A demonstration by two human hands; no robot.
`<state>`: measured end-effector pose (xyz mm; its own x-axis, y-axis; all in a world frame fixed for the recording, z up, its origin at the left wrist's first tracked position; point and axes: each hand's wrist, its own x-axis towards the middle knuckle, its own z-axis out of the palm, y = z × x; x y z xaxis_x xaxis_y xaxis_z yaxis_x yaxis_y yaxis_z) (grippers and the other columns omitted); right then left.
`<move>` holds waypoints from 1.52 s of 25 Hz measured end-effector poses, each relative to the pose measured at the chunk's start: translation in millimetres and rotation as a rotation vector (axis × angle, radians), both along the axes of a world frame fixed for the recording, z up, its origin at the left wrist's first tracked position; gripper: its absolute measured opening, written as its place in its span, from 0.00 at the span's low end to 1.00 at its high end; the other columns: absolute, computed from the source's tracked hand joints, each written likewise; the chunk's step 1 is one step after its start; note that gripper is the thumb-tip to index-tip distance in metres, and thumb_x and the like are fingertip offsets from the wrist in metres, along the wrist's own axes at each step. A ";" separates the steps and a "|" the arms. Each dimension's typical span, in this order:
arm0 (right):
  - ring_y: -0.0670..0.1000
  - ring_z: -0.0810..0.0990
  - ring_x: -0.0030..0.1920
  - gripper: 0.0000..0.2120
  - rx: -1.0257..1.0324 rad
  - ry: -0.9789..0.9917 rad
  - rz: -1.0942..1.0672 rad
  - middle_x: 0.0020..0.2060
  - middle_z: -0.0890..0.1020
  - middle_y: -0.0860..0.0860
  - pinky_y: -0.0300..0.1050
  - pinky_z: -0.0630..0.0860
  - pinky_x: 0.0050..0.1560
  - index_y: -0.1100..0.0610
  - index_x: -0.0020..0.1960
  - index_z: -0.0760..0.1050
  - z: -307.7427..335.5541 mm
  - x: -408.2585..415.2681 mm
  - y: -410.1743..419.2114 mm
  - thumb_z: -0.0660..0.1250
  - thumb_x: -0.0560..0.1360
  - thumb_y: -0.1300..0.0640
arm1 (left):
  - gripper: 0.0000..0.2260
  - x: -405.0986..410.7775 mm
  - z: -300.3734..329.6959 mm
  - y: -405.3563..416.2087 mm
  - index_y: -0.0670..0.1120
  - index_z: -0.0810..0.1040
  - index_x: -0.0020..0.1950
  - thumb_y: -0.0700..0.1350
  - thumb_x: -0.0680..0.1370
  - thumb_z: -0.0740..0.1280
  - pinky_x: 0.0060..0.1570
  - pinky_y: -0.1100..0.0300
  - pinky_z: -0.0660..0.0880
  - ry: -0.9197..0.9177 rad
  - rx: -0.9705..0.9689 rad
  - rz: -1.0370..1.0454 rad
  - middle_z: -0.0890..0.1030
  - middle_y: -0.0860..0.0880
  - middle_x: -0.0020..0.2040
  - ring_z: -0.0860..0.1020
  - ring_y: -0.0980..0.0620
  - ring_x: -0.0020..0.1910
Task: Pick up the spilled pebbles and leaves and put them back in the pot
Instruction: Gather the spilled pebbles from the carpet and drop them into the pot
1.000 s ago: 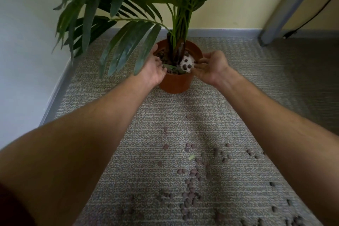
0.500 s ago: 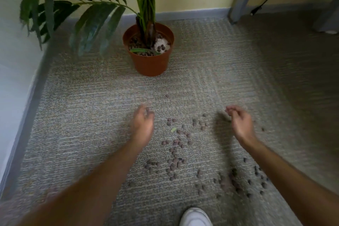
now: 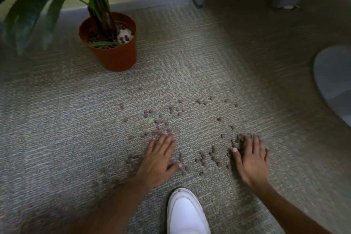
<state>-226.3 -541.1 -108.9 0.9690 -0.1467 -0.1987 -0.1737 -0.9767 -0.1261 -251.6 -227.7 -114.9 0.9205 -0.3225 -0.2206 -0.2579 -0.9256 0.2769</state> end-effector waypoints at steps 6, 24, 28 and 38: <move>0.57 0.40 0.77 0.42 -0.050 0.056 -0.024 0.78 0.42 0.59 0.57 0.42 0.76 0.61 0.77 0.39 -3.3 11.9 -26.9 0.41 0.76 0.32 | 0.34 11.0 5.5 -42.0 0.49 0.45 0.78 0.65 0.77 0.49 0.73 0.45 0.35 0.022 0.024 -0.270 0.38 0.52 0.78 0.34 0.50 0.75; 0.55 0.72 0.62 0.22 0.225 -0.120 0.123 0.65 0.69 0.56 0.52 0.72 0.62 0.57 0.71 0.66 15.5 38.5 10.4 0.61 0.78 0.53 | 0.24 23.4 -8.8 -68.3 0.50 0.59 0.75 0.53 0.80 0.57 0.75 0.53 0.47 0.013 -0.134 -0.210 0.56 0.48 0.78 0.49 0.48 0.77; 0.54 0.71 0.60 0.23 0.195 0.086 0.116 0.63 0.70 0.56 0.49 0.70 0.62 0.56 0.73 0.64 19.8 50.7 -6.6 0.60 0.79 0.51 | 0.29 28.2 -4.4 -65.4 0.47 0.61 0.74 0.59 0.77 0.59 0.73 0.54 0.53 -0.037 -0.142 -0.146 0.62 0.47 0.76 0.56 0.48 0.75; 0.53 0.73 0.59 0.44 0.155 0.285 0.120 0.63 0.68 0.51 0.51 0.76 0.56 0.48 0.72 0.61 37.2 38.9 -11.1 0.69 0.63 0.29 | 0.48 55.4 11.4 -11.6 0.47 0.55 0.74 0.79 0.65 0.51 0.66 0.43 0.64 -0.036 0.191 -0.004 0.62 0.43 0.73 0.62 0.42 0.71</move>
